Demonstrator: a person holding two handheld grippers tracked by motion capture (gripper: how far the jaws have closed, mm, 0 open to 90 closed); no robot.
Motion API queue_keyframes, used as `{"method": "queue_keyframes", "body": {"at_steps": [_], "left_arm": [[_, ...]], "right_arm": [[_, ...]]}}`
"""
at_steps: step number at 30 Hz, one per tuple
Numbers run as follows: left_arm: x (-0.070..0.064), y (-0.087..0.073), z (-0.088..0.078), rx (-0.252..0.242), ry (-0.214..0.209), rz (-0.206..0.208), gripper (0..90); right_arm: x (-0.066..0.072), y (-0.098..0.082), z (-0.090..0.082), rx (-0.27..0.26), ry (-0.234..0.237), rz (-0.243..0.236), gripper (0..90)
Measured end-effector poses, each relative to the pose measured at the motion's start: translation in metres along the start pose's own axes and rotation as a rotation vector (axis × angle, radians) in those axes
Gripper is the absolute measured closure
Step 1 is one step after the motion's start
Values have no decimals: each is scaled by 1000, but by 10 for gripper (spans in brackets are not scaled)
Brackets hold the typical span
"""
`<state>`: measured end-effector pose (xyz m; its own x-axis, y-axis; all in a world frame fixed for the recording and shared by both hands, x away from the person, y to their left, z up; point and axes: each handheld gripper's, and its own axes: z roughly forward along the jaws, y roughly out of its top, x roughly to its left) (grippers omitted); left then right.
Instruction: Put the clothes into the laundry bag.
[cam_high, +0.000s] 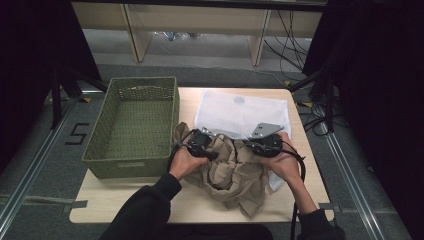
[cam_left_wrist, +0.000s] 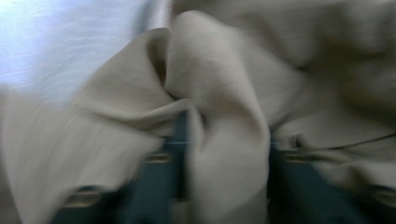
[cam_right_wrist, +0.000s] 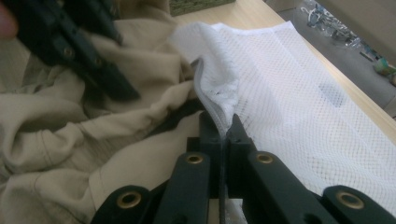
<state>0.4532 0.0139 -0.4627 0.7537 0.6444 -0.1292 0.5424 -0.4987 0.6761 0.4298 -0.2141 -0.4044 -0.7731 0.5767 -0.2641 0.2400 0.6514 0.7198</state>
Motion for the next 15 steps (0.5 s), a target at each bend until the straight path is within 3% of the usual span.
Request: {"method": "queue_keyframes", "body": {"at_steps": [1, 2, 6, 8, 9, 11, 12, 14, 15], "left_arm": [[-15, 2, -5, -8, -21, 50, 805], [-15, 2, -5, -8, -21, 50, 817], [-41, 12, -12, -96, -129, 32, 820], [-44, 18, -9, -138, -131, 25, 820], [-42, 21, -5, -132, -116, 39, 820], [-36, 21, 8, -136, -83, -2, 818], [-29, 18, 14, -90, -81, 15, 809], [-23, 12, 28, -31, -132, -33, 694], [-22, 10, 24, -11, -107, 0, 584]], "right_arm": [[0, 0, 0, -4, -1, 0, 898], [0, 0, 0, -4, -1, 0, 898], [3, 5, -2, -20, 11, -8, 898], [4, 8, -4, -31, 15, -27, 898], [5, 8, -5, -34, 14, -26, 898], [5, 10, -9, -37, 10, -17, 898], [5, 10, -11, -36, 7, -19, 898], [6, 10, -13, -40, 8, -13, 898], [5, 9, -13, -38, 6, -20, 898]]}}
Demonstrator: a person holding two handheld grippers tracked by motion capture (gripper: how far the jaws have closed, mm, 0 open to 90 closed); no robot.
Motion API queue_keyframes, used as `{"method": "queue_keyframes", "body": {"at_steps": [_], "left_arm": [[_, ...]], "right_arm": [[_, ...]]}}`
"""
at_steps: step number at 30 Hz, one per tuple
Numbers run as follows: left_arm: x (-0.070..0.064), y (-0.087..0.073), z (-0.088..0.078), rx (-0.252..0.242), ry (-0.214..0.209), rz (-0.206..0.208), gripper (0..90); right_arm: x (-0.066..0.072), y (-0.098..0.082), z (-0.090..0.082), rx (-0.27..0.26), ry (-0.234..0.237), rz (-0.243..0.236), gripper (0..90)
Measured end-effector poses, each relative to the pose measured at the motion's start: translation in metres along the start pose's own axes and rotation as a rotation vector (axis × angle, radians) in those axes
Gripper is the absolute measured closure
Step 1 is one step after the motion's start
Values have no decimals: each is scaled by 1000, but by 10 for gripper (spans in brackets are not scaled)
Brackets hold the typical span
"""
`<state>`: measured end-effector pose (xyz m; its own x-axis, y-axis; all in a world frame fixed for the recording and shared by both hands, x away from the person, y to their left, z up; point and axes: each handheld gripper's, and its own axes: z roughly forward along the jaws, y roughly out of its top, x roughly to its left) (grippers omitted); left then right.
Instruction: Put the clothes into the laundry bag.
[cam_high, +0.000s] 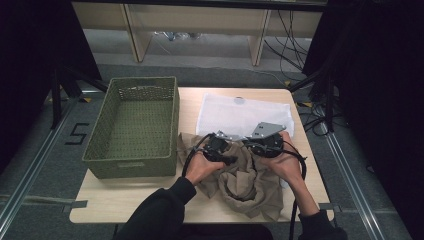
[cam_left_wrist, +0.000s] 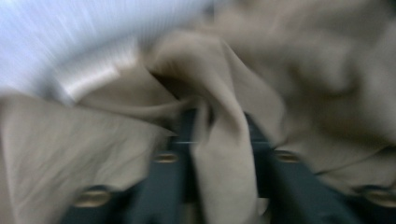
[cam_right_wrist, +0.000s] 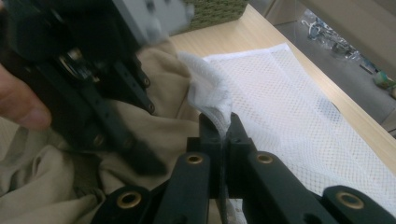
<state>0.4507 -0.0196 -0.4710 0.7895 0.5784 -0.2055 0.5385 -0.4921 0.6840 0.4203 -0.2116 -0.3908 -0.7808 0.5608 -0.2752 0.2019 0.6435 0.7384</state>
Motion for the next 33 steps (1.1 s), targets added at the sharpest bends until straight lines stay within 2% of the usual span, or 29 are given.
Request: {"method": "queue_keyframes", "body": {"at_steps": [1, 3, 5, 7, 9, 11, 13, 14, 15, 16, 17, 18, 19, 20, 22, 25, 26, 28, 30, 33], "left_arm": [[-5, -3, -5, -33, 39, 2, 521], [-13, -6, -26, -53, 94, 57, 377], [-14, -8, -47, -88, 167, 68, 282], [-7, -7, -61, -79, 238, 99, 221], [3, -7, -63, -54, 268, 86, 155], [13, -8, -51, -26, 246, 36, 159], [22, -9, -35, 42, 244, 24, 154], [24, -10, -26, 67, 234, 44, 156], [27, -12, -18, 84, 218, 38, 170], [29, -13, -12, 105, 182, -2, 217], [31, -13, -9, 107, 149, 1, 372], [32, -15, -6, 88, 130, 35, 469], [30, -16, -6, 72, 138, 36, 599], [25, -15, -8, 66, 148, 53, 661], [6, -12, -20, -4, 174, 110, 755], [-28, -5, -46, -87, 132, 183, 776], [-35, -1, -51, -106, 116, 212, 776], [-47, 4, -55, -122, 75, 201, 775], [-50, 6, -45, -117, 42, 195, 775], [-38, 5, -20, -103, 56, 198, 772]], "right_arm": [[-1, 0, 0, -2, 7, -8, 898], [-2, -3, 1, 5, 0, 7, 898], [-4, -5, 2, 9, 6, 5, 898], [-4, -7, 4, 13, 5, 7, 898], [-3, -6, 4, 15, 4, 19, 898], [-1, -5, 4, 16, 7, 11, 897], [-1, -3, 4, 12, 9, 0, 897], [-1, -3, 4, 12, 7, 8, 897], [-1, -3, 4, 13, 8, 5, 897], [0, -3, 5, 16, 12, 7, 897], [0, -4, 6, 16, 14, 2, 897], [-1, -4, 7, 16, 16, -8, 897], [-1, -5, 8, 23, 16, 4, 897], [-1, -5, 9, 25, 20, 5, 897], [0, -6, 9, 22, 21, -8, 897], [-2, -5, 9, 14, 18, -3, 897], [-2, -4, 8, 8, 16, 9, 897], [-1, -2, 6, -1, 21, 4, 897], [-1, 1, 3, -15, 20, 0, 897], [-1, 4, -2, -32, 19, -1, 897]]}}
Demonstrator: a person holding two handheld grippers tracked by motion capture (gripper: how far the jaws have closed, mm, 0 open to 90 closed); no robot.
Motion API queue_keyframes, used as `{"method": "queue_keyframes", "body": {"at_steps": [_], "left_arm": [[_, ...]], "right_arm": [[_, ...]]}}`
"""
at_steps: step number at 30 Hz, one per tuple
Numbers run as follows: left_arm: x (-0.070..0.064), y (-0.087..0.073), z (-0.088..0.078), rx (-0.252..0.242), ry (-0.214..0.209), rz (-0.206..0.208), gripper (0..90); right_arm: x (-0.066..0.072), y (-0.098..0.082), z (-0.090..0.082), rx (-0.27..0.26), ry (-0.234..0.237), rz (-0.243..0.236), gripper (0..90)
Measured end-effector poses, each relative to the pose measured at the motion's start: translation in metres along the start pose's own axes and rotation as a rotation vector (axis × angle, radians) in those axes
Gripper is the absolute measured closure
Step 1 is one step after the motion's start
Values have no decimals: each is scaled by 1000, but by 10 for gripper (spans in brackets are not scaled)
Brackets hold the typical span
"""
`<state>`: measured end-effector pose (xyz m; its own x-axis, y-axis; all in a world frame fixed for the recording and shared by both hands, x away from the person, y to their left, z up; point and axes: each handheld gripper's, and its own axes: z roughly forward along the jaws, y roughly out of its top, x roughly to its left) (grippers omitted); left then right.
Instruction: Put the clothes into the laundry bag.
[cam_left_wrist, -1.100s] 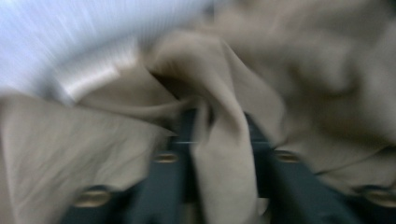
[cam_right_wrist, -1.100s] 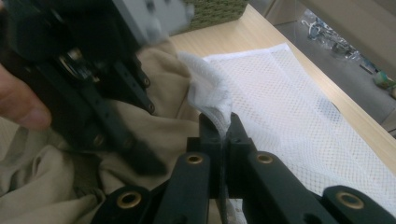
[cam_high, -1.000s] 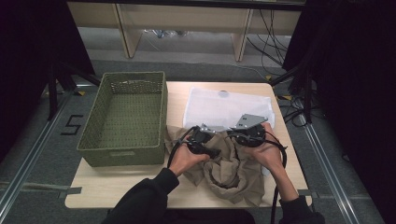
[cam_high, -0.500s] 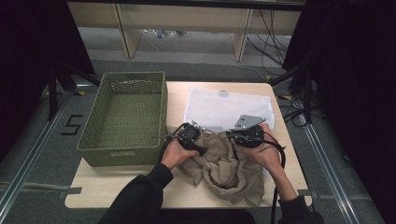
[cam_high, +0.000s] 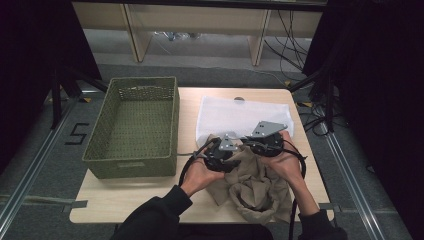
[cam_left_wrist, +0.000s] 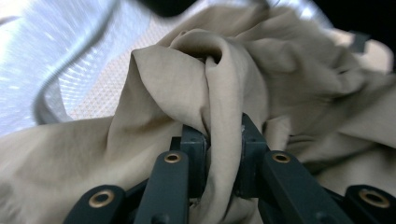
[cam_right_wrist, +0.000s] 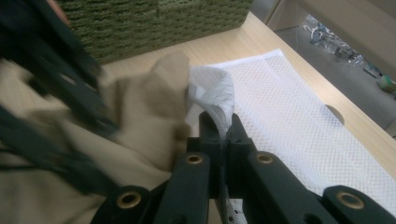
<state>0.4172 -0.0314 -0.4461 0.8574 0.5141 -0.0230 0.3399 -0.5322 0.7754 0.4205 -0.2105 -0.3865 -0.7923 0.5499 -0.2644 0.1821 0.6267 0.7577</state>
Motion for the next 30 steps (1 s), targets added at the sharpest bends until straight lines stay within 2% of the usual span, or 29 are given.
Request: {"method": "queue_keyframes", "body": {"at_steps": [1, 2, 4, 5, 6, 7, 9, 11, 12, 14, 15, 16, 18, 19, 20, 21, 22, 23, 24, 25, 26, 28, 29, 30], "left_arm": [[7, -5, 9, 18, 21, -21, 767], [15, -13, 21, 10, 30, -96, 754], [26, -24, 30, 17, -2, -139, 696], [28, -27, 30, 5, -4, -141, 664], [29, -28, 26, 16, 7, -134, 614], [29, -28, 20, 15, 23, -144, 552], [27, -28, 3, 16, 55, -143, 394], [25, -27, -16, 23, 100, -121, 298], [25, -28, -27, 36, 135, -115, 257], [27, -33, -37, 62, 163, -152, 194], [28, -38, -39, 85, 162, -170, 159], [30, -42, -38, 107, 145, -152, 163], [31, -53, -31, 152, 124, -143, 165], [33, -58, -24, 153, 120, -159, 158], [36, -62, -18, 164, 92, -201, 163], [38, -65, -11, 144, 75, -229, 166], [41, -66, -7, 143, 37, -269, 201], [45, -68, -5, 105, -9, -278, 384], [44, -67, -4, 69, 6, -284, 514], [40, -65, -6, 39, 24, -260, 637], [33, -61, -11, 25, 67, -200, 703], [19, -51, -20, -8, 115, -117, 786], [12, -45, -23, -39, 105, -102, 818], [4, -38, -26, -77, 70, -90, 842]], "right_arm": [[0, 0, -1, 2, -1, 3, 897], [0, 0, -2, 2, -3, 9, 897], [-1, 0, -2, 1, -3, 8, 897], [-1, -1, -1, 0, 1, 2, 898], [-2, -2, 0, 5, 3, 7, 898], [-2, -3, 0, 7, 4, 8, 897], [-5, -6, 2, 13, 3, 15, 897], [-5, -7, 2, 12, 7, 15, 897], [-5, -8, 1, 19, 5, 25, 897], [-5, -8, 1, 20, 3, 23, 897], [-4, -7, 1, 17, 3, 16, 897], [-2, -6, 0, 20, 0, 23, 897], [-1, -5, 1, 25, 4, 17, 897], [-1, -5, 2, 23, 3, 15, 897], [-1, -4, 3, 27, 10, 6, 897], [0, -4, 4, 26, 9, 5, 897], [1, -4, 5, 31, 11, 5, 896], [1, -4, 6, 30, 14, -2, 896], [2, -5, 6, 36, 16, -2, 896], [2, -5, 7, 39, 16, 8, 896], [2, -6, 8, 38, 17, 9, 896], [0, -6, 8, 40, 15, 11, 896], [0, -7, 8, 39, 14, 10, 896], [0, -7, 8, 39, 14, 7, 896]]}}
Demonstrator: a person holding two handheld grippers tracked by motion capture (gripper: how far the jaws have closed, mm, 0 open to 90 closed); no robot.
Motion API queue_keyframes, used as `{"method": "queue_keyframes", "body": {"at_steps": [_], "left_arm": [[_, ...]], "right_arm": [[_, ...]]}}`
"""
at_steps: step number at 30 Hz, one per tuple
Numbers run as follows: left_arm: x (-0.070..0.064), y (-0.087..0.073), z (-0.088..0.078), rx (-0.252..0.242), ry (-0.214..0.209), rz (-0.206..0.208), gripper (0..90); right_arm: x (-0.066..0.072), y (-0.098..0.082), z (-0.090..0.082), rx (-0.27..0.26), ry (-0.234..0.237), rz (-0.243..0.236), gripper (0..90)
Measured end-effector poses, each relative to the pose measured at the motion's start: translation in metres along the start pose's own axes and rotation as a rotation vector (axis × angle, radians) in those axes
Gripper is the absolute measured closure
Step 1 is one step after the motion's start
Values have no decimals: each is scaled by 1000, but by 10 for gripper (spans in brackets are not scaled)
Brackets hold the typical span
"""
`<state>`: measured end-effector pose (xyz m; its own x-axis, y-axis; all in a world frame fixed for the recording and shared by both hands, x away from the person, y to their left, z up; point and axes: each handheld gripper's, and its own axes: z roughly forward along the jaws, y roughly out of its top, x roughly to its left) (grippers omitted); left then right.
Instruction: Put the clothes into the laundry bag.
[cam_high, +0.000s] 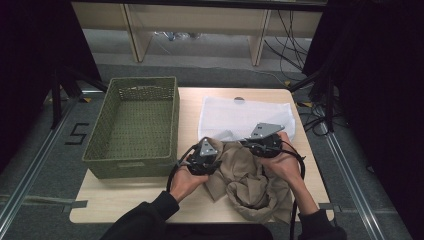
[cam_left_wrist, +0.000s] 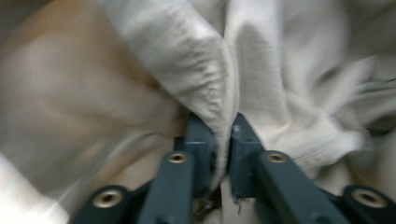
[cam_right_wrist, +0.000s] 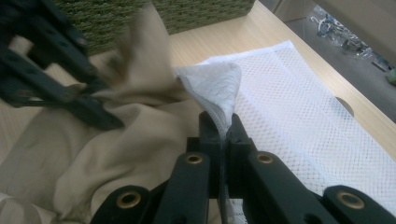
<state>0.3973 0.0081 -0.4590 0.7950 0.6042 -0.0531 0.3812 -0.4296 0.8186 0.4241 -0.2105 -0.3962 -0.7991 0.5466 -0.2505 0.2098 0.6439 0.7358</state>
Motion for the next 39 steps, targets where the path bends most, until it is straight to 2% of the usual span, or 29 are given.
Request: {"method": "queue_keyframes", "body": {"at_steps": [1, 3, 5, 6, 7, 9, 10, 11, 12, 14, 16, 18, 20, 22, 24, 25, 26, 27, 28, 29, 30, 31, 32, 33, 34, 35, 36, 37, 39], "left_arm": [[-7, 4, 0, -10, -17, 15, 855], [-24, 12, 5, -7, -52, 73, 857], [-33, 15, 17, -13, -90, 86, 853], [-34, 15, 25, -15, -77, 79, 852], [-31, 14, 34, 17, -53, 87, 853], [-21, 11, 46, 38, 2, 99, 850], [-13, 9, 51, 37, 16, 70, 846], [-6, 6, 55, 38, 9, 5, 835], [-2, 3, 56, 36, -11, -24, 806], [-1, 1, 50, 40, -20, -24, 714], [-2, 3, 31, 59, 16, 34, 567], [-1, 5, 11, 46, 31, 41, 445], [1, 8, -7, 40, 76, 55, 350], [9, 11, -22, 41, 138, 76, 279], [19, 13, -28, 65, 188, 66, 203], [23, 13, -30, 63, 207, 73, 207], [28, 14, -31, 71, 222, 107, 214], [33, 13, -28, 88, 240, 107, 209], [37, 12, -23, 92, 224, 100, 192], [44, 9, -16, 139, 181, 53, 181], [47, 5, -7, 154, 157, 3, 174], [49, 2, 0, 165, 133, -26, 180], [49, -2, 4, 167, 96, -29, 252], [48, -3, 6, 183, 50, -25, 460], [43, -6, 8, 180, -37, -48, 558], [37, -7, 8, 170, -79, -60, 636], [28, -7, 8, 168, -123, -45, 710], [19, -7, 7, 177, -138, -8, 733], [2, -5, 10, 152, -191, 7, 751]], "right_arm": [[0, 1, 0, -9, 1, -6, 896], [1, 3, -1, -10, -1, -3, 896], [2, 4, -4, -12, -4, -1, 896], [3, 4, -4, -18, -1, -7, 896], [2, 4, -5, -21, -2, -7, 896], [1, 5, -6, -24, -2, -13, 896], [2, 4, -6, -21, 3, -10, 897], [2, 3, -5, -18, 9, -9, 897], [1, 3, -4, -17, 10, -9, 896], [1, 2, -3, -15, 7, -3, 897], [0, 1, -4, -12, 11, 4, 896], [-1, -1, -4, -13, 10, 8, 897], [-1, -1, -4, -10, 10, 10, 896], [0, 0, -4, -9, 9, 0, 896], [2, 1, -4, -2, 9, 10, 895], [2, 2, -3, -9, 11, -6, 895], [3, 2, -4, -5, 8, 7, 895], [3, 3, -3, -6, 10, 3, 895], [3, 3, -3, -5, 13, 1, 895], [3, 3, -2, -6, 13, -3, 895], [2, 3, -1, -8, 16, -6, 894], [2, 3, -1, -9, 16, -7, 894], [2, 3, -1, -9, 17, -7, 894], [1, 2, -1, -9, 17, -9, 894], [2, 2, -1, -5, 19, -2, 895], [1, 2, -1, -8, 17, -9, 894], [0, 2, -1, -8, 16, -7, 895], [0, 2, -1, -9, 15, -5, 895], [2, 2, -1, 2, 14, 4, 895]]}}
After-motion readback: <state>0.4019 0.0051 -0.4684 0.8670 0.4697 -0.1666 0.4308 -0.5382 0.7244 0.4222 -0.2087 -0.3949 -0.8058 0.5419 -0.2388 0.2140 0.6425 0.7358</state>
